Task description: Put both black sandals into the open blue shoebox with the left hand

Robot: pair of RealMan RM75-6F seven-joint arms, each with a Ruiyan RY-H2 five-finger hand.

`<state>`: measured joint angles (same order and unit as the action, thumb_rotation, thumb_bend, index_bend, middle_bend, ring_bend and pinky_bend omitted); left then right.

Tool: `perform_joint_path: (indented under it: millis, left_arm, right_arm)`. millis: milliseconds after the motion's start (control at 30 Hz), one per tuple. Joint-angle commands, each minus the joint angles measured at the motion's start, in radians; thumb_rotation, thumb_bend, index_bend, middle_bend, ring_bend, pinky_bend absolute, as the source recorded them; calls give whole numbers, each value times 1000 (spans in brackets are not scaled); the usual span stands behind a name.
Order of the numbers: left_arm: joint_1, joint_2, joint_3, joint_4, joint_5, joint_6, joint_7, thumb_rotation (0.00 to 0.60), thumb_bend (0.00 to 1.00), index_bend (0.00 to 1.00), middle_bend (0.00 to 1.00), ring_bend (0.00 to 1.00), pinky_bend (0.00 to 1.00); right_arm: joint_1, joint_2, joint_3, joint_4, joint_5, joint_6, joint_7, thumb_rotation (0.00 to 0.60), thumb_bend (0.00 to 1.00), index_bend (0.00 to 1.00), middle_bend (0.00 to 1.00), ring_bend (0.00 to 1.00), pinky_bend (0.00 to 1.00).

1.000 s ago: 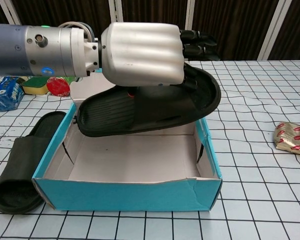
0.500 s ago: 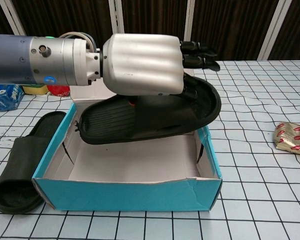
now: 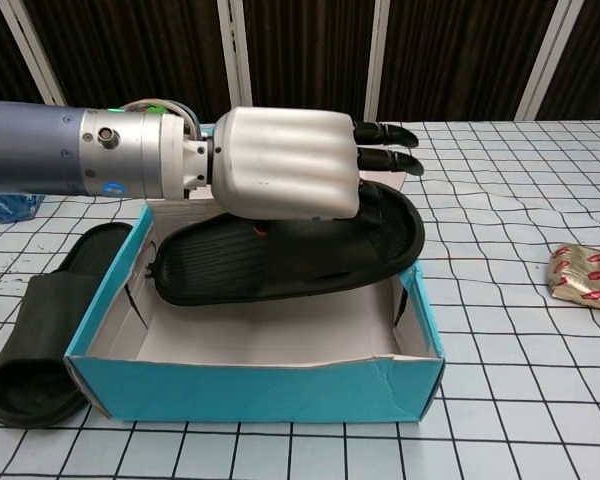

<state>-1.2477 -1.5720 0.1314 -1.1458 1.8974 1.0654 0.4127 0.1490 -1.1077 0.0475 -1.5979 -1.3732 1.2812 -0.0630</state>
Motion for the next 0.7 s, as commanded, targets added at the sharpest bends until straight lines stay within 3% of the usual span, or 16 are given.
perform_joint_path:
  millis: [33, 700]
  left_arm:
    - [4, -12, 0, 14, 11, -1, -14, 600, 260, 438, 438, 68, 48]
    - [30, -35, 6, 72, 40, -20, -77, 600, 260, 423, 484, 68, 49]
  right_arm:
    - [0, 0, 0, 1, 1, -1, 0, 600, 291, 163, 85, 158, 100]
    - [4, -4, 0, 2, 10, -11, -8, 600, 291, 163, 84, 158, 100]
